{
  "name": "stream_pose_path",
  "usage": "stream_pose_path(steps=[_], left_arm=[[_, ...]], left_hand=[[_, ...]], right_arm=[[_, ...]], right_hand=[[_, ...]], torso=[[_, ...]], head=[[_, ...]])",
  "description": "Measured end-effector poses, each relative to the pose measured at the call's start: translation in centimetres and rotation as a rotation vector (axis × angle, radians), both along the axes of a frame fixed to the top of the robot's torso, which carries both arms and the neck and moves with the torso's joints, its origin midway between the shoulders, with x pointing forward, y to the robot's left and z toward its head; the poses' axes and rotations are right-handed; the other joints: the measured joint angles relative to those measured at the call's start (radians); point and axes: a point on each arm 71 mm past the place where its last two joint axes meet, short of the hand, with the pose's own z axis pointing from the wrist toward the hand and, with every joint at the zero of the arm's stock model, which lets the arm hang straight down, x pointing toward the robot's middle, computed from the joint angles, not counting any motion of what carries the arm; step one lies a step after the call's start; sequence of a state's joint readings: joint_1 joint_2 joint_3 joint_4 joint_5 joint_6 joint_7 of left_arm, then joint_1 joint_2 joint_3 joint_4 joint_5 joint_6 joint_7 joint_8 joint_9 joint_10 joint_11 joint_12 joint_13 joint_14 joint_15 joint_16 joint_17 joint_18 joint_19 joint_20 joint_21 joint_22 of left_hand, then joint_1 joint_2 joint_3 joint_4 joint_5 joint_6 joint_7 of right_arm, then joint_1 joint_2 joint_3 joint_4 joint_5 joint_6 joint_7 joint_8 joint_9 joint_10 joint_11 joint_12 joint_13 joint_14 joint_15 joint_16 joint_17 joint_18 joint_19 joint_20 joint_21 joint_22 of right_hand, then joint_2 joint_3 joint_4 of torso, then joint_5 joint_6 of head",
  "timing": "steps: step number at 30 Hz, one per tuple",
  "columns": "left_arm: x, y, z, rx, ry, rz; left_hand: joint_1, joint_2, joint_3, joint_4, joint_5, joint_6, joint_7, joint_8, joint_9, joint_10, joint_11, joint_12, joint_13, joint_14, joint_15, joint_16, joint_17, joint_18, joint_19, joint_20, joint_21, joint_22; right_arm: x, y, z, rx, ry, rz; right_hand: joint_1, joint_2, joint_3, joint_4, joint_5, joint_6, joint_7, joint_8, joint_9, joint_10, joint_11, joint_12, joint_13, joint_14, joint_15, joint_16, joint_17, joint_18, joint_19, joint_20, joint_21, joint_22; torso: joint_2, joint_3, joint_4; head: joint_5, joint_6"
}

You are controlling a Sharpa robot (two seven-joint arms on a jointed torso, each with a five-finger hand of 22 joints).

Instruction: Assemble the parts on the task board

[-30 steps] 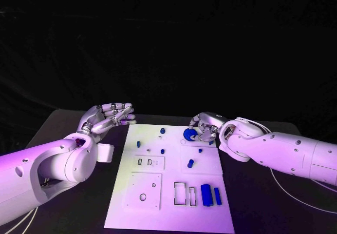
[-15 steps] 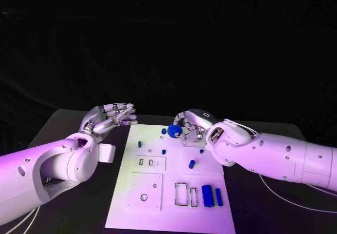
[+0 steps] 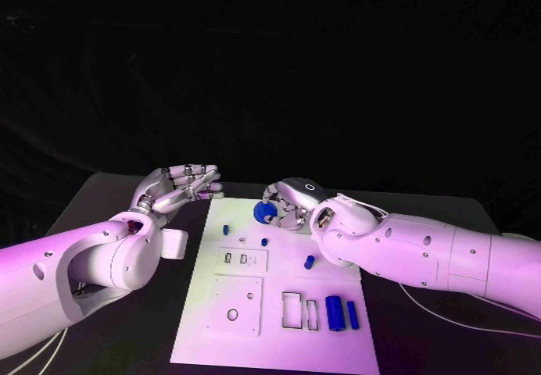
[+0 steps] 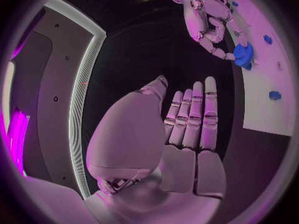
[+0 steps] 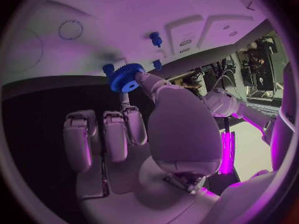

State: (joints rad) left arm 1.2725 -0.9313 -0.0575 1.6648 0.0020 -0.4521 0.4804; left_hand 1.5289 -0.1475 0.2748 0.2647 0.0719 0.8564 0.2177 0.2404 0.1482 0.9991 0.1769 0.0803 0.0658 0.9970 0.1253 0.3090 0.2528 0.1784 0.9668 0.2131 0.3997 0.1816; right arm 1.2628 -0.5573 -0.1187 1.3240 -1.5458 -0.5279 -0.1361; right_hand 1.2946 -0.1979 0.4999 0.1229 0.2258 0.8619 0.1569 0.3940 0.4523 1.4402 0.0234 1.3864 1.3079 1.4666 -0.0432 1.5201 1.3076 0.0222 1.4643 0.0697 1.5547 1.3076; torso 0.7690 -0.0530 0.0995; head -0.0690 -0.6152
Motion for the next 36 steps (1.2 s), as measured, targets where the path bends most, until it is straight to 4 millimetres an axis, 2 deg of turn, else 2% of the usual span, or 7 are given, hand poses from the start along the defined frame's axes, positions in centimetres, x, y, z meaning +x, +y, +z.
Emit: stream_pose_path(steps=[16,24,29,32,34,36], left_arm=[[0.0,-0.2,0.0,-0.001,0.002,-0.004],[0.0,-0.3,0.0,-0.001,0.003,-0.005],[0.1,-0.3,0.0,0.000,0.003,-0.005],[0.1,-0.3,0.0,0.000,0.003,-0.005],[0.1,-0.3,0.0,0.000,0.003,-0.005],[0.1,-0.3,-0.1,0.000,0.004,-0.004]], left_hand=[[0.000,0.000,0.000,0.000,0.000,0.000,0.000,0.000,0.000,0.000,0.000,0.000,0.000,0.000,0.000,0.000,0.000,0.000,0.000,0.000,0.000,0.000],[0.000,0.000,0.000,0.000,0.000,0.000,0.000,0.000,0.000,0.000,0.000,0.000,0.000,0.000,0.000,0.000,0.000,0.000,0.000,0.000,0.000,0.000],[0.000,0.000,0.000,0.000,0.000,0.000,0.000,0.000,0.000,0.000,0.000,0.000,0.000,0.000,0.000,0.000,0.001,0.000,0.000,0.000,0.000,0.000],[0.000,0.000,0.000,0.000,0.000,0.000,0.000,0.000,0.000,0.000,0.000,0.000,0.000,0.000,0.000,0.000,0.001,0.000,0.000,0.000,0.000,0.000],[0.000,0.000,0.000,0.000,0.000,0.000,0.000,0.000,0.000,0.000,0.000,0.000,0.000,0.000,0.000,0.000,0.001,0.000,0.000,0.000,0.000,0.000],[0.000,0.000,0.000,0.000,0.000,0.000,0.000,0.000,0.000,0.000,0.000,0.000,0.000,0.000,0.000,0.000,0.001,0.000,0.000,0.000,0.000,0.000]], right_arm=[[0.6,1.6,-1.1,-0.037,0.026,-0.003],[0.9,1.8,-1.6,-0.054,0.040,-0.008],[1.0,1.9,-1.7,-0.061,0.046,-0.010],[1.1,1.9,-1.8,-0.064,0.048,-0.014],[1.2,1.8,-1.8,-0.066,0.049,-0.017],[1.2,1.8,-1.9,-0.069,0.051,-0.019]], right_hand=[[-0.015,-0.004,0.004,0.004,-0.004,0.001,0.000,0.004,0.000,-0.004,0.004,-0.004,0.000,0.000,0.000,0.000,0.000,0.000,0.000,0.000,0.000,0.000],[-0.020,-0.009,0.004,0.004,-0.008,0.011,0.007,0.005,0.000,-0.005,0.005,-0.010,0.000,0.000,0.000,0.000,0.000,0.000,0.000,0.000,0.000,0.000],[-0.032,-0.021,0.008,0.008,-0.014,0.012,0.005,0.004,0.000,-0.018,0.011,-0.022,0.000,0.000,0.000,0.000,0.000,0.000,0.000,0.000,0.000,0.000],[-0.055,-0.028,0.006,0.011,-0.034,0.023,-0.013,-0.026,-0.002,-0.031,0.023,-0.040,0.000,0.000,0.012,0.000,0.000,0.000,0.002,0.003,0.000,0.000],[-0.063,-0.032,0.003,0.018,-0.049,0.015,-0.023,-0.045,-0.011,-0.042,0.031,-0.051,0.000,0.002,0.020,0.000,0.000,0.000,0.002,0.013,-0.001,0.000],[-0.072,-0.036,-0.003,0.026,-0.056,-0.003,-0.016,-0.060,-0.017,-0.050,0.039,-0.061,0.000,-0.002,0.024,0.000,0.000,0.000,0.002,0.013,-0.005,0.000]], torso=[[0.000,0.0016,-0.0033],[-0.001,0.0017,-0.0026],[-0.001,0.0015,-0.0028],[-0.001,0.0015,-0.0031],[0.000,0.0014,-0.0032],[0.000,0.0015,-0.0034]], head=[[0.007,-0.004],[0.006,-0.006],[0.006,-0.007],[0.007,-0.008],[0.007,-0.008],[0.007,-0.008]])
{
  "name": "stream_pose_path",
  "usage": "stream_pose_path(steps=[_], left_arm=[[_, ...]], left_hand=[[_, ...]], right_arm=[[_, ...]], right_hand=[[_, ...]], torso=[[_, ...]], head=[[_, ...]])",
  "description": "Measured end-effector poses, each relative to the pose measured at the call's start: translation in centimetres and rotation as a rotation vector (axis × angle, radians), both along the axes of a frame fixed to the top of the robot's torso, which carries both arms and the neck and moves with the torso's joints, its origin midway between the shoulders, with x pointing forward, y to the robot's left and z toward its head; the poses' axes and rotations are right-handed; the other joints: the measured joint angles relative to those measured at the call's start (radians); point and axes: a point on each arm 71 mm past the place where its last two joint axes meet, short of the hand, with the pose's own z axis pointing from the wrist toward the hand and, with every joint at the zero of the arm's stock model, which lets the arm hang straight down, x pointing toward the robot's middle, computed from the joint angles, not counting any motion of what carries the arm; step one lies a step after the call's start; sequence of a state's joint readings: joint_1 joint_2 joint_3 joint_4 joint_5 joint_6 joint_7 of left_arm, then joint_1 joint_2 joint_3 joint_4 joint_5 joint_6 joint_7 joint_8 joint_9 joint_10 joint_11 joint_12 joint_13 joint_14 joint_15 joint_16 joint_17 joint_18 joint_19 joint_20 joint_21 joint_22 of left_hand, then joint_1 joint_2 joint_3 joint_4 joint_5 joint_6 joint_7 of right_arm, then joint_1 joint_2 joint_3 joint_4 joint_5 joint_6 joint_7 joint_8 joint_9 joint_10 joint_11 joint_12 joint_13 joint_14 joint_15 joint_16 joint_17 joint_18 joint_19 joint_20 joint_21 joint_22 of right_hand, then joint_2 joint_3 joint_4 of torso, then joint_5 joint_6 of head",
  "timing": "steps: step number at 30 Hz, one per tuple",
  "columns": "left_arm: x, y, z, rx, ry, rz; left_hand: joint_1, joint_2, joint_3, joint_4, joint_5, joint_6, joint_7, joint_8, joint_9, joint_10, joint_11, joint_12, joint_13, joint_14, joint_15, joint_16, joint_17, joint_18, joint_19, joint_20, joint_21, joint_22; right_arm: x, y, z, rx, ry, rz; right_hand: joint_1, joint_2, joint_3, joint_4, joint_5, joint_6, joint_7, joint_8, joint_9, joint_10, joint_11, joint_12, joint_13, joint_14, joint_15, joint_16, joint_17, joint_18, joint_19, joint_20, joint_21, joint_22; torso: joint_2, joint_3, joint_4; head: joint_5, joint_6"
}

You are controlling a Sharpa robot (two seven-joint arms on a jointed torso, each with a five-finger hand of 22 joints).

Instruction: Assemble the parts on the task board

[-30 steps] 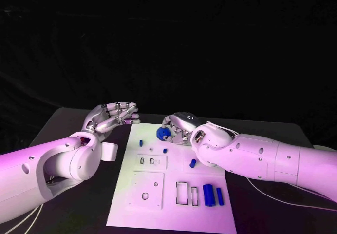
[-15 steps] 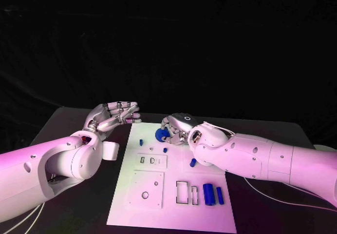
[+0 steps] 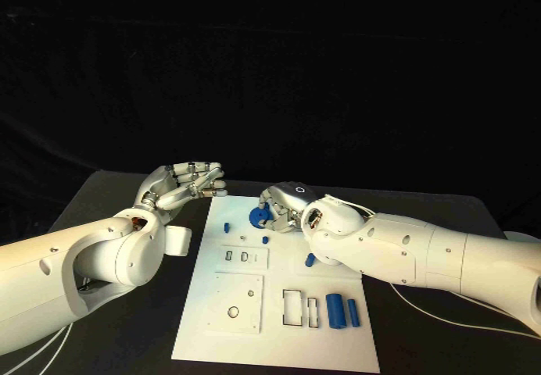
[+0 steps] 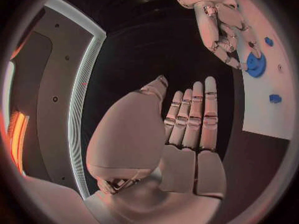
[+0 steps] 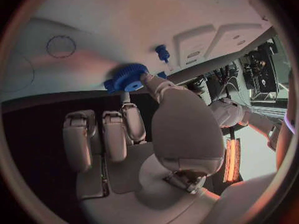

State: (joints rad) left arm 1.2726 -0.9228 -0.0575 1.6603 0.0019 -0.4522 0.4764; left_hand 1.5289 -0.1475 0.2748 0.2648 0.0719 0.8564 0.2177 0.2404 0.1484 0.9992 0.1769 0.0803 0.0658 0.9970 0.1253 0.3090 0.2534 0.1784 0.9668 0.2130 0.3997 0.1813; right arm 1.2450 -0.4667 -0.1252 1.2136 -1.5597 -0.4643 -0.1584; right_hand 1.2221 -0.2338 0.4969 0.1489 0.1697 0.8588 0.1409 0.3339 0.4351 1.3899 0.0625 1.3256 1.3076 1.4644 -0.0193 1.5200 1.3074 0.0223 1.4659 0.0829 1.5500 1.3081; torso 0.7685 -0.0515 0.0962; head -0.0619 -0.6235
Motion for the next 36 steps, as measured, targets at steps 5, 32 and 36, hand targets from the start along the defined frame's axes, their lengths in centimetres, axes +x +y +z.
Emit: stream_pose_path(steps=[5,32,36], left_arm=[[0.0,0.0,0.0,0.001,0.001,0.001],[0.1,0.3,-0.1,0.004,0.006,0.006],[0.1,0.4,-0.1,0.005,0.007,0.009]], left_hand=[[0.000,0.000,0.000,0.000,0.000,-0.002,0.002,0.000,0.000,0.000,0.000,-0.003,0.000,0.000,0.000,0.000,0.000,0.000,-0.004,0.004,0.000,0.000],[0.000,0.000,0.000,0.000,0.000,-0.006,-0.002,0.000,-0.001,-0.004,0.004,-0.008,0.000,-0.004,0.004,0.000,0.002,0.000,-0.004,0.004,0.004,0.001],[0.000,0.000,0.003,-0.003,0.000,-0.006,-0.002,-0.005,-0.002,-0.004,0.004,-0.008,0.000,-0.004,0.004,0.000,0.002,0.000,-0.007,0.007,0.004,0.001]], right_arm=[[0.1,-0.1,-0.1,-0.004,0.004,-0.004],[-0.5,-2.1,-0.2,0.024,0.037,-0.022],[-0.9,-3.6,0.2,0.051,0.023,-0.030]], right_hand=[[-0.022,-0.003,-0.043,0.027,0.005,-0.048,0.020,-0.049,-0.020,-0.018,0.011,-0.015,-0.001,0.000,0.014,0.001,0.000,0.000,0.000,0.018,0.000,0.000],[-0.072,0.031,-0.123,0.111,0.090,-0.012,0.013,-0.061,-0.023,-0.003,0.008,0.011,0.000,0.002,0.019,0.010,0.001,0.000,0.002,0.023,0.005,0.000],[-0.072,0.031,-0.121,0.109,0.094,-0.004,0.012,-0.061,-0.023,0.001,0.004,0.015,0.000,0.002,0.019,0.010,0.001,0.000,0.002,0.023,0.005,0.000]], torso=[[0.000,-0.0004,-0.0004],[0.000,0.0012,-0.0011],[0.000,0.0017,-0.0029]], head=[[0.000,0.000],[0.001,-0.001],[0.001,0.001]])
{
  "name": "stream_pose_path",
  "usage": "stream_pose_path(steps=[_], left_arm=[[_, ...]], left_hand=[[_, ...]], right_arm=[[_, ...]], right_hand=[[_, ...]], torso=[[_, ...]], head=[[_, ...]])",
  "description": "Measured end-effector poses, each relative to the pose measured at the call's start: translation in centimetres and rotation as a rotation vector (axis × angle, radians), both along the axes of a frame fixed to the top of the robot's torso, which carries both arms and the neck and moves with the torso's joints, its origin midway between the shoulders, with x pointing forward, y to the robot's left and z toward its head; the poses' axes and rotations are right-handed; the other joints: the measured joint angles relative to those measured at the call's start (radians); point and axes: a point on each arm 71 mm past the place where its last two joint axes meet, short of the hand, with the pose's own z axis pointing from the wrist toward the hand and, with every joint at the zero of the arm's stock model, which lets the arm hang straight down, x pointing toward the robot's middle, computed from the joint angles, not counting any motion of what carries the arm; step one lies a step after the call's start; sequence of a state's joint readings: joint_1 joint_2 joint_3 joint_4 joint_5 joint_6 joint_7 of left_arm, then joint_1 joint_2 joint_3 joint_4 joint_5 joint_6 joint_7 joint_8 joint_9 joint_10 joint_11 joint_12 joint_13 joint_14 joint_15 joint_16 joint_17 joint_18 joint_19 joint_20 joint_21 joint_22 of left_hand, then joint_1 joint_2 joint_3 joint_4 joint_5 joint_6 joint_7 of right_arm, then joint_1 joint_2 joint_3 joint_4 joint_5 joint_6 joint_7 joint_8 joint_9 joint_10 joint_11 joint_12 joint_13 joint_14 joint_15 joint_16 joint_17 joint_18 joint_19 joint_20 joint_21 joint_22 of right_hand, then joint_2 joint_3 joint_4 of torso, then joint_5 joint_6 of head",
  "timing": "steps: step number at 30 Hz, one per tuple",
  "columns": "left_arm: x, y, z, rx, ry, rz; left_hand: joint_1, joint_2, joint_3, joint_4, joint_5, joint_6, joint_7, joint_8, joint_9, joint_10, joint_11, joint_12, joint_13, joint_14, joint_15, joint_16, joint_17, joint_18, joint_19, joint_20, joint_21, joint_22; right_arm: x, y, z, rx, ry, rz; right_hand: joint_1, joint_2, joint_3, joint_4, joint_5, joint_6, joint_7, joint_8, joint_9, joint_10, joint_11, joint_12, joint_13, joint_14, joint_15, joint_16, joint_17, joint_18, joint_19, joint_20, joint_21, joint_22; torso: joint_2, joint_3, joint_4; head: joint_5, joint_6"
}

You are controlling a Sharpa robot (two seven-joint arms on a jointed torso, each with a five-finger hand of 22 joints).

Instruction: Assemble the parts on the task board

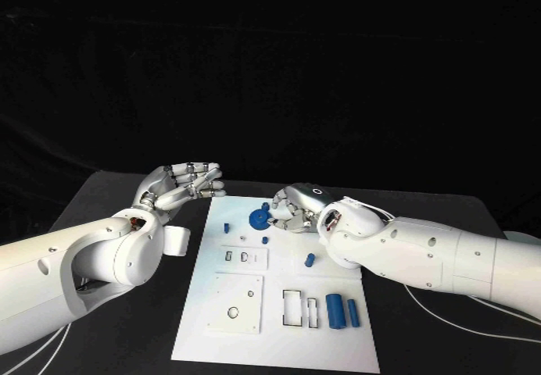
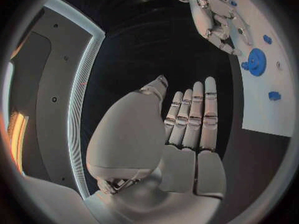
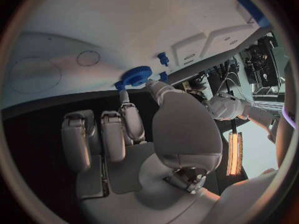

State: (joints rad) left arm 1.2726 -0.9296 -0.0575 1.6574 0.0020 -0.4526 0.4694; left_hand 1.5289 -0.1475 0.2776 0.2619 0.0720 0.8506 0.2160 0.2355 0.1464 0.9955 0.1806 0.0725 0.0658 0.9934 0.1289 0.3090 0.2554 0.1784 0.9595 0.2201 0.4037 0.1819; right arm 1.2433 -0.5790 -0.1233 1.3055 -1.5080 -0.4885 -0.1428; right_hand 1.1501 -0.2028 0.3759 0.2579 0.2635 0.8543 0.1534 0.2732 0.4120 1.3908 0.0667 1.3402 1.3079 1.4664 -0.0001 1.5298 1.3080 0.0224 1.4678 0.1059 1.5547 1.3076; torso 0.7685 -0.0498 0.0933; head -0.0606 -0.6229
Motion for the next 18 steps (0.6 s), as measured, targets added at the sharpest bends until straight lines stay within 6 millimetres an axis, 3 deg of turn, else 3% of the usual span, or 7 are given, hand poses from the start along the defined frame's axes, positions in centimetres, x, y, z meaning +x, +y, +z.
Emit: stream_pose_path(steps=[6,9,12,18], left_arm=[[0.0,0.4,0.0,0.003,0.001,0.008],[0.1,0.5,0.0,0.004,0.001,0.011],[0.1,0.6,0.0,0.004,0.001,0.011],[0.2,0.7,-0.1,0.002,0.001,0.006]], left_hand=[[0.000,0.000,0.000,0.000,0.000,-0.002,0.002,0.000,0.000,-0.004,0.004,0.000,0.000,0.000,0.000,0.000,0.000,0.000,0.000,0.000,0.000,0.000],[0.000,0.000,0.000,0.000,0.000,-0.003,0.003,0.000,0.000,-0.004,0.004,0.000,0.000,0.000,0.000,0.000,0.001,0.000,0.000,0.000,0.000,0.000],[-0.008,-0.008,0.000,0.000,0.000,-0.003,0.003,0.000,0.000,-0.004,0.004,0.000,0.000,-0.004,0.004,0.000,0.002,0.000,-0.006,0.001,0.000,0.000],[-0.011,-0.011,0.000,0.000,0.000,-0.003,0.003,0.000,0.000,-0.003,0.003,0.000,0.000,-0.004,0.004,0.000,0.006,0.000,-0.011,0.003,0.000,0.000]], right_arm=[[-0.4,-4.5,1.4,0.042,-0.005,-0.030],[-0.6,-7.1,2.1,0.070,0.011,-0.051],[-0.8,-10.0,2.4,0.103,0.042,-0.076],[-1.4,-14.4,2.3,0.163,0.102,-0.112]], right_hand=[[0.025,-0.008,0.009,-0.009,0.000,0.000,0.000,-0.008,-0.002,0.000,0.000,0.000,0.000,0.000,0.000,0.000,0.000,0.000,0.000,0.000,-0.001,0.000],[0.080,-0.011,0.025,-0.042,-0.014,0.000,0.000,-0.017,-0.004,0.000,0.000,0.000,0.000,0.000,0.000,0.000,0.000,0.000,0.000,0.000,-0.019,0.000],[0.121,-0.024,0.035,-0.076,-0.035,0.004,0.004,-0.024,-0.006,0.000,0.000,0.000,0.000,0.000,0.000,0.005,0.000,0.000,0.000,0.000,-0.019,0.000],[0.152,-0.036,0.044,-0.105,-0.037,0.004,0.004,-0.039,-0.011,-0.002,0.002,0.000,0.000,0.000,0.000,0.006,0.000,0.000,0.000,0.000,-0.023,0.000]], torso=[[-0.002,0.0028,-0.0082],[-0.004,0.0052,-0.0150],[-0.006,0.0084,-0.0223],[-0.008,0.0168,-0.0354]], head=[[0.003,0.005],[0.002,0.005],[0.002,0.007],[0.002,0.010]])
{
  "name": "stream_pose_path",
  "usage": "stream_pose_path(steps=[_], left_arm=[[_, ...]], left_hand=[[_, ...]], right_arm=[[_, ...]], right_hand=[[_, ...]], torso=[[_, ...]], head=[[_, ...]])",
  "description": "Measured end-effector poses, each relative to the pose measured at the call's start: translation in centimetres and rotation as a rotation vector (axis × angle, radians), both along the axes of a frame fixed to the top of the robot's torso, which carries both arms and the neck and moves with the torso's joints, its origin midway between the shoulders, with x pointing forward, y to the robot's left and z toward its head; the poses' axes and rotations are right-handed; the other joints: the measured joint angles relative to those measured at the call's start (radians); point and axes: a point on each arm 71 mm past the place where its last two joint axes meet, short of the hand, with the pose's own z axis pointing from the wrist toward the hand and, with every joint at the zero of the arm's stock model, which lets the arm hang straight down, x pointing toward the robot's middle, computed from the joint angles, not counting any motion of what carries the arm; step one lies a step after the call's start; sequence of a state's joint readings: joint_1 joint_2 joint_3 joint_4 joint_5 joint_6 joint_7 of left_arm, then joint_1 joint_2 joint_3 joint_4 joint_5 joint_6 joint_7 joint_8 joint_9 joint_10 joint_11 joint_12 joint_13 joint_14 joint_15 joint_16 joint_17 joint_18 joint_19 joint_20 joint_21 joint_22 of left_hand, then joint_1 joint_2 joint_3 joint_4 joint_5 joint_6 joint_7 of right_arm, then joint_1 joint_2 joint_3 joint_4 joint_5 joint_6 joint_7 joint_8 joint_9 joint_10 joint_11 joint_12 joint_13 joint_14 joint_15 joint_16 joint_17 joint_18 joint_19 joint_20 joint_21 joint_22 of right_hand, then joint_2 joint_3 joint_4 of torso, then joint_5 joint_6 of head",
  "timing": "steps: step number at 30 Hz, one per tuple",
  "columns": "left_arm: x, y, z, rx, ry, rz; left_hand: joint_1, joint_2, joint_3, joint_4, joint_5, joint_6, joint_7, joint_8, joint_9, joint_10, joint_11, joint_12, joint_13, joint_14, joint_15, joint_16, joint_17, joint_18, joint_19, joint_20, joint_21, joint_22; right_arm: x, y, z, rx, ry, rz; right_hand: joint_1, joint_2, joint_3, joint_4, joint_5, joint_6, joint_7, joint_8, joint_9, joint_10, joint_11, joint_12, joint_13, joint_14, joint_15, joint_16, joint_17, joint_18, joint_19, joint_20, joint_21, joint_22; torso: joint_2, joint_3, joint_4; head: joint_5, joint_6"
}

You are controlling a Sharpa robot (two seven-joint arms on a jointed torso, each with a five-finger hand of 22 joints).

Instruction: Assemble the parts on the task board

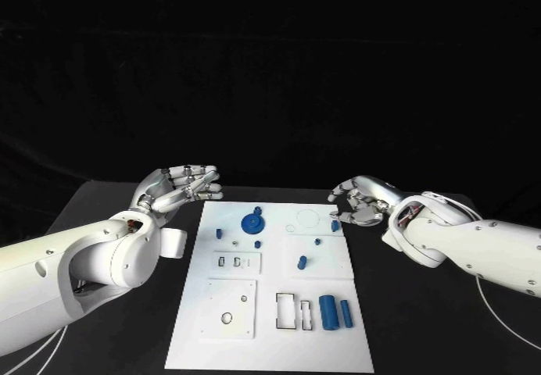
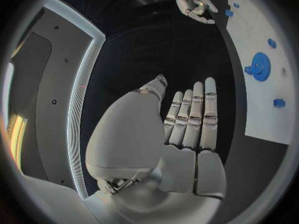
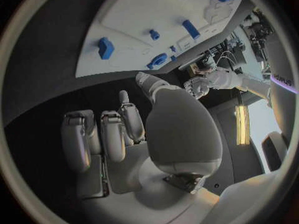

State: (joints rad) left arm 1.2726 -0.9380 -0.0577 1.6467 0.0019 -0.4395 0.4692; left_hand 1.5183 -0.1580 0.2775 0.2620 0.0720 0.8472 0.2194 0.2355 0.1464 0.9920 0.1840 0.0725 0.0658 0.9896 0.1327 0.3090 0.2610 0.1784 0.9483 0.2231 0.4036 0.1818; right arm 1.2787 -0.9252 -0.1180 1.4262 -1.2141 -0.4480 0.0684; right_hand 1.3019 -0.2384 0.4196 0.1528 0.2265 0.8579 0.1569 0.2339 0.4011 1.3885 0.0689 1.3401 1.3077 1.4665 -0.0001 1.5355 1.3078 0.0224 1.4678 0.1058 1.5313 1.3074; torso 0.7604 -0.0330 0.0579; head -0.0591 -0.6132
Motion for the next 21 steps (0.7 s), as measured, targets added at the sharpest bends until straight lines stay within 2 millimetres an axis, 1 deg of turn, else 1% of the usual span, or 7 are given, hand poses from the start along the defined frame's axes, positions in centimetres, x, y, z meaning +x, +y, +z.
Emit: stream_pose_path(steps=[2,3,8,10,14,17,21], left_arm=[[0.0,0.0,0.0,-0.001,0.000,-0.002],[0.1,0.0,0.0,-0.001,0.000,-0.003],[0.2,0.1,-0.1,-0.002,-0.001,-0.006],[0.2,0.1,-0.1,-0.002,-0.001,-0.007],[0.3,0.2,-0.1,-0.002,-0.001,-0.007],[0.3,0.2,-0.1,-0.002,-0.001,-0.008],[0.3,0.3,-0.1,-0.001,-0.001,-0.008]], left_hand=[[0.000,0.000,0.000,0.000,0.000,0.000,0.000,0.000,0.000,0.006,-0.006,0.000,0.000,0.000,0.000,0.000,0.002,0.000,-0.003,-0.003,0.000,0.000],[0.000,0.000,0.000,0.000,0.000,0.000,0.000,0.000,0.000,0.006,-0.006,0.000,0.001,0.000,0.000,0.000,0.003,0.000,-0.006,-0.001,0.000,0.000],[0.000,0.000,0.000,0.000,0.000,0.004,-0.004,0.000,0.002,0.029,-0.011,0.008,0.005,-0.004,-0.004,0.000,0.009,0.000,-0.023,0.002,0.000,0.001],[0.000,0.000,0.000,0.000,0.000,0.004,-0.004,0.000,0.002,0.033,-0.014,0.008,0.005,-0.004,-0.004,0.000,0.010,0.000,-0.025,0.000,0.000,0.001],[0.000,0.000,0.000,0.000,0.000,0.004,-0.004,0.000,0.002,0.036,-0.011,0.008,0.005,-0.004,-0.004,0.000,0.010,0.000,-0.025,0.000,0.000,0.001],[0.000,0.000,0.000,0.000,0.000,0.004,-0.004,0.000,0.002,0.036,-0.011,0.008,0.005,-0.004,-0.004,0.000,0.010,0.000,-0.025,0.000,0.000,0.001],[0.000,0.000,0.000,0.000,0.000,0.004,-0.004,0.000,0.002,0.036,-0.011,0.008,0.005,-0.004,-0.004,0.000,0.010,0.000,-0.025,0.000,0.000,0.001]], right_arm=[[-0.1,-1.2,-0.3,0.016,0.018,-0.011],[-0.2,-1.6,-0.5,0.021,0.026,-0.015],[-0.2,-3.3,-1.4,0.037,0.056,-0.034],[-0.2,-3.6,-1.7,0.039,0.064,-0.037],[-0.3,-3.9,-2.5,0.044,0.085,-0.036],[-0.3,-3.7,-3.0,0.048,0.095,-0.029],[-0.1,-3.2,-3.4,0.049,0.104,-0.018]], right_hand=[[0.004,-0.004,0.004,-0.004,0.000,0.000,0.000,0.000,-0.001,0.000,0.000,0.000,0.000,0.000,0.000,0.000,0.000,0.000,0.000,0.000,0.000,0.000],[0.009,-0.002,0.004,-0.004,0.000,0.000,0.000,0.000,-0.001,0.000,0.000,0.000,0.000,0.000,0.000,0.000,0.000,0.000,0.000,0.000,0.000,0.000],[0.013,-0.005,0.006,-0.013,0.000,-0.007,0.000,-0.008,-0.003,0.000,0.000,0.000,0.000,0.000,0.000,0.004,0.000,0.000,0.000,0.000,0.000,0.000],[0.018,0.000,0.008,-0.016,0.000,-0.007,0.000,-0.011,-0.004,0.000,0.000,0.000,0.000,0.000,0.000,0.004,0.000,0.000,0.000,0.000,0.000,0.000],[0.022,-0.004,0.010,-0.018,0.000,-0.007,0.000,-0.011,-0.004,0.000,0.000,0.000,0.000,0.000,0.000,0.004,0.000,0.000,0.000,0.000,0.000,0.000],[0.022,-0.004,0.011,-0.019,0.000,-0.007,0.000,-0.011,-0.004,0.000,0.000,0.000,0.000,0.000,0.000,0.004,0.000,0.000,0.000,0.000,0.000,0.000],[0.022,-0.004,0.011,-0.019,0.000,-0.007,0.000,-0.011,-0.004,0.000,0.000,0.000,0.000,0.000,0.000,0.004,0.000,0.000,0.000,0.000,0.000,0.001]], torso=[[0.000,0.0032,-0.0035],[-0.001,0.0051,-0.0053],[-0.002,0.0101,-0.0083],[-0.002,0.0107,-0.0083],[-0.002,0.0106,-0.0083],[-0.002,0.0107,-0.0078],[-0.002,0.0094,-0.0066]], head=[[0.000,0.000],[-0.001,-0.002],[-0.003,-0.009],[-0.004,-0.011],[-0.003,-0.015],[-0.002,-0.018],[-0.001,-0.020]])
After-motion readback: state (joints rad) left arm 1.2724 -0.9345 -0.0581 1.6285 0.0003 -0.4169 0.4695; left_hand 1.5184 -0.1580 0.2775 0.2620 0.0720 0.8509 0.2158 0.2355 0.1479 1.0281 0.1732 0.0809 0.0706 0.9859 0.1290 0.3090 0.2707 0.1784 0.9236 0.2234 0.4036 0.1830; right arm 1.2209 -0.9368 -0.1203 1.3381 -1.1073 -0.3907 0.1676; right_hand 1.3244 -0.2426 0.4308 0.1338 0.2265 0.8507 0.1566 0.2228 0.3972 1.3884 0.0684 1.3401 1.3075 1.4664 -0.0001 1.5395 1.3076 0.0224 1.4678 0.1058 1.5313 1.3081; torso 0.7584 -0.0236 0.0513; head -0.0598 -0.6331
